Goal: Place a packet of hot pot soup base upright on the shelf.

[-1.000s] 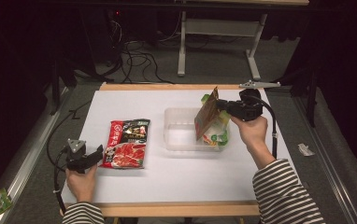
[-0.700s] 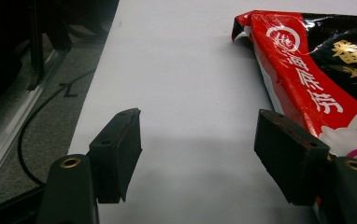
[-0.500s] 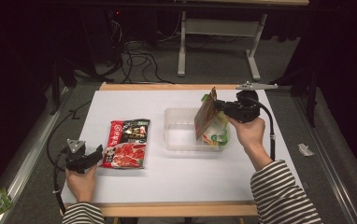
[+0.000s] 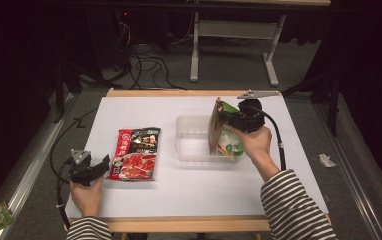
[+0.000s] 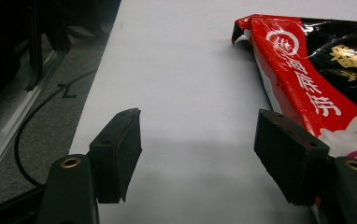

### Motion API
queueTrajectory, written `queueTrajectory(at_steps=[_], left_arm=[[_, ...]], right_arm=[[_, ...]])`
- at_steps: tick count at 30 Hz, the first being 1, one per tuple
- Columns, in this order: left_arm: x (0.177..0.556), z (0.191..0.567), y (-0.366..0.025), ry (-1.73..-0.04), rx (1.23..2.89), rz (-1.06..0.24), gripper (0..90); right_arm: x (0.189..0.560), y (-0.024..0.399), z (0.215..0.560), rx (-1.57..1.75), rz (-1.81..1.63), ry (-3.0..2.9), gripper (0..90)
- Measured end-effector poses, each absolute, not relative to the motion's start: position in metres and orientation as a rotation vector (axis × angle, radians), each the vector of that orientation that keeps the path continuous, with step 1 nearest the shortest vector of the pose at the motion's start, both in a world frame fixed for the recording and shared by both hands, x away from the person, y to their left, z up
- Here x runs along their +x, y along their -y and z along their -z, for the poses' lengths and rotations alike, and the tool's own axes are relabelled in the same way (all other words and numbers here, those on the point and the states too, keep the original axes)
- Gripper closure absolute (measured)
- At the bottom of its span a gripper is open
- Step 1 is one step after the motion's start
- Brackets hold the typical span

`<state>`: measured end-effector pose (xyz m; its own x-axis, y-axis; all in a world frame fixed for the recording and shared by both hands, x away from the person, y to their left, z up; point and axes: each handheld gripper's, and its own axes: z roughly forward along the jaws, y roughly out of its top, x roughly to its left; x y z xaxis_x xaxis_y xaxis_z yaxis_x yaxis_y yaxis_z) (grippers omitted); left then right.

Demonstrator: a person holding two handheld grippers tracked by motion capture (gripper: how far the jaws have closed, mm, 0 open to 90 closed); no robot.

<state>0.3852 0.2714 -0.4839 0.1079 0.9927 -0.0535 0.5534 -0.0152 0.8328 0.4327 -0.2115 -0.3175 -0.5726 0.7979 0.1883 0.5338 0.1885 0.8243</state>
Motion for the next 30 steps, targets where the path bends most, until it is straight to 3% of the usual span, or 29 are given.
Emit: queueTrajectory(at_steps=[21, 30], left_arm=[[0.385, 0.484, -0.271, -1.535, 1.664, -0.772, 32.7], [0.386, 0.484, -0.270, -1.535, 1.679, -0.777, 32.7]], right_arm=[[0.448, 0.235, 0.346, 1.358, -1.282, -2.133, 89.1], [0.442, 0.235, 0.344, 1.324, -1.286, -2.126, 75.4]])
